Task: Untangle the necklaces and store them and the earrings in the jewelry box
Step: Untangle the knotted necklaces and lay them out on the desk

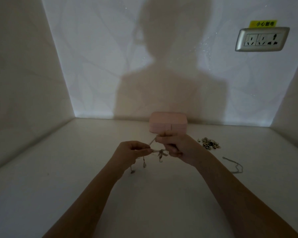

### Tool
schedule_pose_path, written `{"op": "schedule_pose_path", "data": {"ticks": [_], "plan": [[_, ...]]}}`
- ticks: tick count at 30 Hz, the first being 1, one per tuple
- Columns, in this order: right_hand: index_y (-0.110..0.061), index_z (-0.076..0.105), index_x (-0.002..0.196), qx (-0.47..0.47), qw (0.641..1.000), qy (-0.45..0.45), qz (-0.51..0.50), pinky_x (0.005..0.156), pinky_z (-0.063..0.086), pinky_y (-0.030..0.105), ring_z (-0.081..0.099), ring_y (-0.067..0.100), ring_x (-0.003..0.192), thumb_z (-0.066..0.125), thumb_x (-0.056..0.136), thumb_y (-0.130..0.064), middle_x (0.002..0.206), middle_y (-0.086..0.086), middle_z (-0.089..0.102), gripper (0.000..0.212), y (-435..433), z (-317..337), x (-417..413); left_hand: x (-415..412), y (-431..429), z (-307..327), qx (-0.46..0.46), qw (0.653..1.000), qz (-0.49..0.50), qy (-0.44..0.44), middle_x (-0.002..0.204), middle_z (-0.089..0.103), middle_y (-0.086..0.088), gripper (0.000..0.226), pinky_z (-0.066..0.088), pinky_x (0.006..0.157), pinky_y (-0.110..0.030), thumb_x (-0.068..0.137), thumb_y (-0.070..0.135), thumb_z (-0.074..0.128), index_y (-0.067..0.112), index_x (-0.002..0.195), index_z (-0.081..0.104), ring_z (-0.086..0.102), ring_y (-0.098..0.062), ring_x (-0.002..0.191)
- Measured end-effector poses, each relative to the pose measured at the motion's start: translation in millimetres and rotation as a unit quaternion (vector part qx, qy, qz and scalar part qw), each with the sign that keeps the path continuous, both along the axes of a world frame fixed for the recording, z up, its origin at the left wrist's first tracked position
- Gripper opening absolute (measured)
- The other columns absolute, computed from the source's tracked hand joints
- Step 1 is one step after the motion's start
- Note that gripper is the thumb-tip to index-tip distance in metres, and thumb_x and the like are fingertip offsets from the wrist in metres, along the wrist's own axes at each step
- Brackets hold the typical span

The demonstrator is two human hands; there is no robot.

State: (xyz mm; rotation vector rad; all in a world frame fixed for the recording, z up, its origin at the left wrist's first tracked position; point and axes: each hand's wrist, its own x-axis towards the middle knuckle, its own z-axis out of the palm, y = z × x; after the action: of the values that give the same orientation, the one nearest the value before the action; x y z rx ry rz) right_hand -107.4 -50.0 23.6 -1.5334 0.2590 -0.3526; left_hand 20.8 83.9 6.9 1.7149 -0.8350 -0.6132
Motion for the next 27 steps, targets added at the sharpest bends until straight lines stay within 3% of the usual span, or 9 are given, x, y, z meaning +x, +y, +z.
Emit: {"op": "schedule_pose_path", "data": {"ticks": [3, 7, 11, 13, 15, 17, 19, 23, 27], "plan": [[-0.008, 0.071, 0.099, -0.008, 0.998, 0.022, 0.061, 0.037, 0.011, 0.021, 0.019, 0.006, 0.033, 0.05, 0.093, -0.01, 0.037, -0.004, 0.031, 0.023, -1, 0, -3, 2, -4, -3, -0.024, 0.999, 0.034, 0.035, 0.061, 0.057, 0.003, 0.01, 0.031, 0.044, -0.016, 0.081, 0.006, 0.067, 0.014, 0.076, 0.065, 0.043, -0.004, 0.046], [-0.013, 0.062, 0.121, 0.001, 0.979, 0.065, 0.195, 0.037, 0.012, 0.023, 0.025, 0.004, 0.031, 0.042, 0.097, -0.015, 0.038, -0.003, 0.043, 0.032, 1, 4, -9, 4, -3, -13, 0.029, 0.968, 0.123, -0.216, 0.078, 0.061, 0.008, 0.017, 0.037, 0.045, -0.016, 0.086, 0.007, 0.057, 0.024, 0.084, 0.058, 0.057, -0.008, 0.062], [-0.014, 0.064, 0.118, 0.047, 0.966, 0.038, 0.251, 0.03, 0.016, 0.014, 0.028, 0.0, 0.028, 0.042, 0.094, -0.016, 0.047, -0.001, 0.056, 0.033, -4, 5, -12, 9, -2, -10, 0.054, 0.958, 0.11, -0.261, 0.082, 0.062, 0.007, 0.035, 0.037, 0.051, -0.013, 0.084, -0.005, 0.048, 0.025, 0.088, 0.067, 0.057, -0.012, 0.071], [-0.014, 0.074, 0.095, 0.048, 0.975, 0.008, 0.216, 0.032, 0.026, 0.01, 0.037, 0.0, 0.032, 0.063, 0.085, -0.02, 0.059, 0.001, 0.066, 0.016, -7, 6, -14, 10, 1, -2, 0.056, 0.982, 0.047, -0.174, 0.08, 0.065, 0.004, 0.041, 0.034, 0.044, -0.008, 0.085, -0.01, 0.04, 0.018, 0.088, 0.071, 0.051, -0.004, 0.059], [-0.009, 0.076, 0.08, 0.064, 0.982, -0.025, 0.173, 0.04, 0.039, 0.009, 0.05, 0.002, 0.043, 0.085, 0.062, -0.03, 0.076, 0.003, 0.071, 0.03, -14, 5, -16, 4, 8, 6, 0.045, 0.997, -0.057, -0.019, 0.071, 0.069, 0.012, 0.042, 0.028, 0.039, -0.009, 0.089, -0.01, 0.035, 0.011, 0.095, 0.072, 0.042, 0.0, 0.045], [-0.007, 0.076, 0.079, 0.099, 0.984, -0.043, 0.14, 0.049, 0.046, 0.011, 0.058, 0.004, 0.053, 0.091, 0.049, -0.033, 0.081, 0.002, 0.072, 0.042, -20, 3, -17, 1, 12, 9, -0.008, 0.981, -0.141, 0.132, 0.091, 0.073, 0.006, 0.043, 0.025, 0.04, -0.012, 0.089, -0.01, 0.033, 0.007, 0.102, 0.071, 0.036, -0.002, 0.047], [-0.008, 0.077, 0.083, 0.147, 0.981, -0.056, 0.114, 0.052, 0.048, 0.013, 0.059, 0.005, 0.054, 0.092, 0.049, -0.031, 0.071, 0.002, 0.069, 0.043, -24, -1, -17, 0, 11, 9, -0.074, 0.949, -0.184, 0.245, 0.115, 0.068, -0.008, 0.046, 0.023, 0.038, -0.013, 0.087, -0.011, 0.032, 0.006, 0.109, 0.068, 0.032, -0.005, 0.049], [-0.009, 0.072, 0.094, 0.152, 0.985, -0.034, 0.073, 0.037, 0.036, 0.011, 0.044, 0.004, 0.034, 0.057, 0.082, -0.021, 0.049, 0.001, 0.054, 0.022, -18, -1, -13, -1, 11, 12, -0.104, 0.921, -0.211, 0.31, 0.115, 0.066, -0.014, 0.039, 0.02, 0.037, -0.013, 0.082, 0.006, 0.04, 0.005, 0.108, 0.069, 0.031, -0.005, 0.049], [-0.006, 0.06, 0.085, 0.142, 0.988, -0.028, 0.053, 0.032, 0.03, 0.011, 0.038, 0.003, 0.031, 0.053, 0.081, -0.017, 0.054, 0.003, 0.056, 0.014, -9, 1, -9, -4, 10, 10, -0.058, 0.931, -0.204, 0.296, 0.098, 0.07, -0.015, 0.04, 0.019, 0.036, -0.012, 0.085, 0.027, 0.043, 0.005, 0.091, 0.075, 0.029, -0.005, 0.046]]}}
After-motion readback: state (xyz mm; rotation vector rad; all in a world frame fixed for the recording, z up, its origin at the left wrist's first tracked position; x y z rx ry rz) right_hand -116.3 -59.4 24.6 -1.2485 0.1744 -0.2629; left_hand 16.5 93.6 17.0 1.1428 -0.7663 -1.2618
